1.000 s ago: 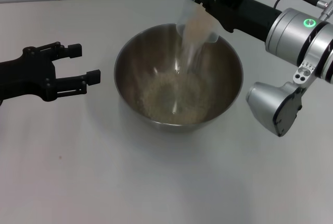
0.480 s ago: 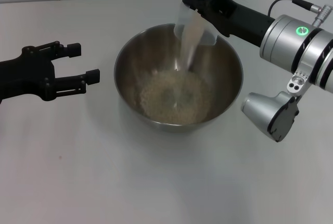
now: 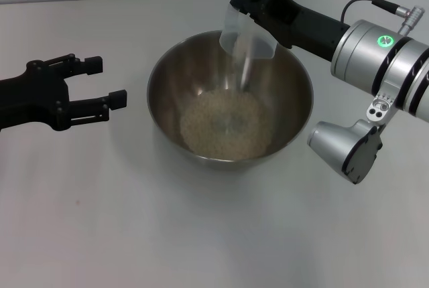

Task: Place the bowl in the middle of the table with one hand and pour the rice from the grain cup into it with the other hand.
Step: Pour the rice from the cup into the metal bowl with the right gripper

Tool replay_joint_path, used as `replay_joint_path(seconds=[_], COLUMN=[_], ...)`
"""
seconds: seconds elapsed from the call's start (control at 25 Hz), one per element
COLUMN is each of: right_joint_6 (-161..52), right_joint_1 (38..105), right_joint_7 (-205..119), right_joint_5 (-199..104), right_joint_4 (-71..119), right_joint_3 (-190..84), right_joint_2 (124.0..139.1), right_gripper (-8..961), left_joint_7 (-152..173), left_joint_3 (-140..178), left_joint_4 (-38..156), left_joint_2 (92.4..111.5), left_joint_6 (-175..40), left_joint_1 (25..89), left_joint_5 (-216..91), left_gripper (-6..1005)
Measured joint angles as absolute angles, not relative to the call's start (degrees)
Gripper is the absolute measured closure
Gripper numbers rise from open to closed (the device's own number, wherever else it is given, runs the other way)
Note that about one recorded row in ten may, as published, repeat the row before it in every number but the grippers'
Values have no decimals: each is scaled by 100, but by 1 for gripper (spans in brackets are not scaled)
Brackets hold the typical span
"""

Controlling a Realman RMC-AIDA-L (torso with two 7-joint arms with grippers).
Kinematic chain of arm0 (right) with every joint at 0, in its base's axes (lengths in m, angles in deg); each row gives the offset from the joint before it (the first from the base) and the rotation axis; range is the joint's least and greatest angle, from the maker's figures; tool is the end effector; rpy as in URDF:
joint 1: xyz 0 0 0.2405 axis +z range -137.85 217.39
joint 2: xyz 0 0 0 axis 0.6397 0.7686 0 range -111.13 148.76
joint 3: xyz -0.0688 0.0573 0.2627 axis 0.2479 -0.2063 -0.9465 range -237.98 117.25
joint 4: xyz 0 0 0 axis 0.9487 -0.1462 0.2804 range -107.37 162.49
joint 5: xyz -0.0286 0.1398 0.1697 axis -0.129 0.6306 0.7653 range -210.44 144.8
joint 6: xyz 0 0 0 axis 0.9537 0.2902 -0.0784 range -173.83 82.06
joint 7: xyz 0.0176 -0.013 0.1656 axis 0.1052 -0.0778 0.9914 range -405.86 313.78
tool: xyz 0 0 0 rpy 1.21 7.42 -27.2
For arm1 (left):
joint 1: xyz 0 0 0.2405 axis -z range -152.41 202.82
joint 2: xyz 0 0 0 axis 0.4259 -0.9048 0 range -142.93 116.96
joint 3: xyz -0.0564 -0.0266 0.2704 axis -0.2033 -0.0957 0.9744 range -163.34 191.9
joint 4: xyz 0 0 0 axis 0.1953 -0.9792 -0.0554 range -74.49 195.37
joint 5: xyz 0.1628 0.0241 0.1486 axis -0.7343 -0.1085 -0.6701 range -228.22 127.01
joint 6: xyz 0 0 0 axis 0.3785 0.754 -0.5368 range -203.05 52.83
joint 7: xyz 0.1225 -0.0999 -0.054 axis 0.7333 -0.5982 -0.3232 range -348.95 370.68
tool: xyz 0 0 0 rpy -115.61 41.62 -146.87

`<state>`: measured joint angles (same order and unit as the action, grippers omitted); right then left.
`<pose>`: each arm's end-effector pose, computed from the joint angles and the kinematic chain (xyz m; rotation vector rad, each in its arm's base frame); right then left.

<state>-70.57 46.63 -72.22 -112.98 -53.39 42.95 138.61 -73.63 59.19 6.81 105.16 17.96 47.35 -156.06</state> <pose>0.1633 0.3671 -0.0529 -1.5111 -1.6100 -0.4556 -0.2727 0.3444 0.0236 -2.6507 -0.5072 -0.7213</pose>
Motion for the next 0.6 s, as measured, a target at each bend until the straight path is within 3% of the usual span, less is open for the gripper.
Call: replay_joint_path(seconds=[0.6], right_joint_6=[-7049], right_joint_1=[4602], right_joint_7=[-7220], right_joint_5=[-11288], right_joint_4=[-5330], right_joint_3=[4364], right_joint_2=[13861], right_gripper=[939], left_joint_7=[-7308], left_joint_3=[5919], left_joint_4=[682], left_joint_2=[10517], left_joint_6=[1796], left_joint_1=[4731], left_joint_5=[-15596], left_gripper=[170])
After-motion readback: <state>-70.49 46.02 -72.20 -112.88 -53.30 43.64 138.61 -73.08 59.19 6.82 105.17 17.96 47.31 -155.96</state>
